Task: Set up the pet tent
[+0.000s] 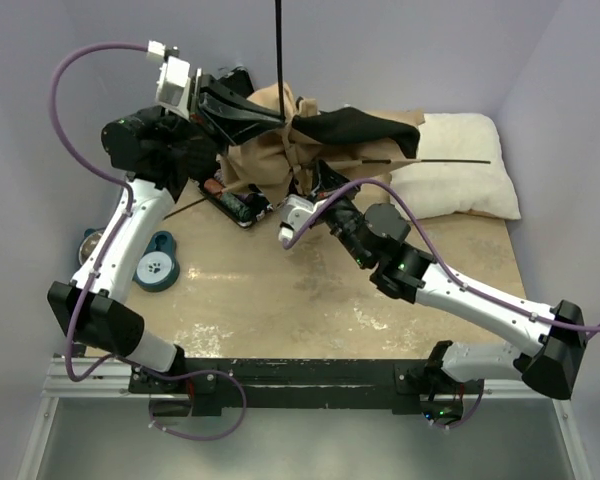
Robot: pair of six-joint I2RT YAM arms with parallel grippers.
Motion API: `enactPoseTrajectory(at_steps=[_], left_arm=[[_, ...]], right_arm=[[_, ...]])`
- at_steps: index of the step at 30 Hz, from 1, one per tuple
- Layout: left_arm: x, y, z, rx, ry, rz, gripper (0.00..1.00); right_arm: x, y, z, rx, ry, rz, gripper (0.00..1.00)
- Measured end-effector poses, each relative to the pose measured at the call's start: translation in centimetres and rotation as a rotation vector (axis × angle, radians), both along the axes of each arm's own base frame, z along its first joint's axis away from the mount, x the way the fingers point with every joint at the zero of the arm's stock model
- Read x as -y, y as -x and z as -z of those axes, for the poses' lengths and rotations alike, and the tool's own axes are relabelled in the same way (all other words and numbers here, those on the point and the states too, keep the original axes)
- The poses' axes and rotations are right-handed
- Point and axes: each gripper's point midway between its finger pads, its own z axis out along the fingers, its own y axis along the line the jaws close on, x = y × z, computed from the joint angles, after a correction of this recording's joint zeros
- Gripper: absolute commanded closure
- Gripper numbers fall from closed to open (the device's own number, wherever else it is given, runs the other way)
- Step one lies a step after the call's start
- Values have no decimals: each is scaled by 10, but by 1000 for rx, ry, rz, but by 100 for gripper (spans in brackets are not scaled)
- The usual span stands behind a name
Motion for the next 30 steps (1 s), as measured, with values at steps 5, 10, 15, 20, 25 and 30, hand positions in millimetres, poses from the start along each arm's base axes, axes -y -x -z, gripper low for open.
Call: enactPoseTrajectory(at_steps=[5,10,15,20,25,30], left_arm=[[1,-11,39,-94,-50,-28,100],[0,-11,27,-60,-61,-54,100],[1,-18,17,-69,-56,-67,100],[4,-28,37,-173,-91,-74,100],[4,-30,71,-315,-139,-73,100],[3,-27,96,-423,-183,-72,100]], right_arm=[[9,8,38,-125,49,-20,100],[8,13,35,-143,11,-44,100],[-4,13,23,-160,-27,-91,100],[-11,22,46,-269,-1,-153,100],[-2,40,70,-405,25,-190,96],[5,61,74,-474,20,-252,80]])
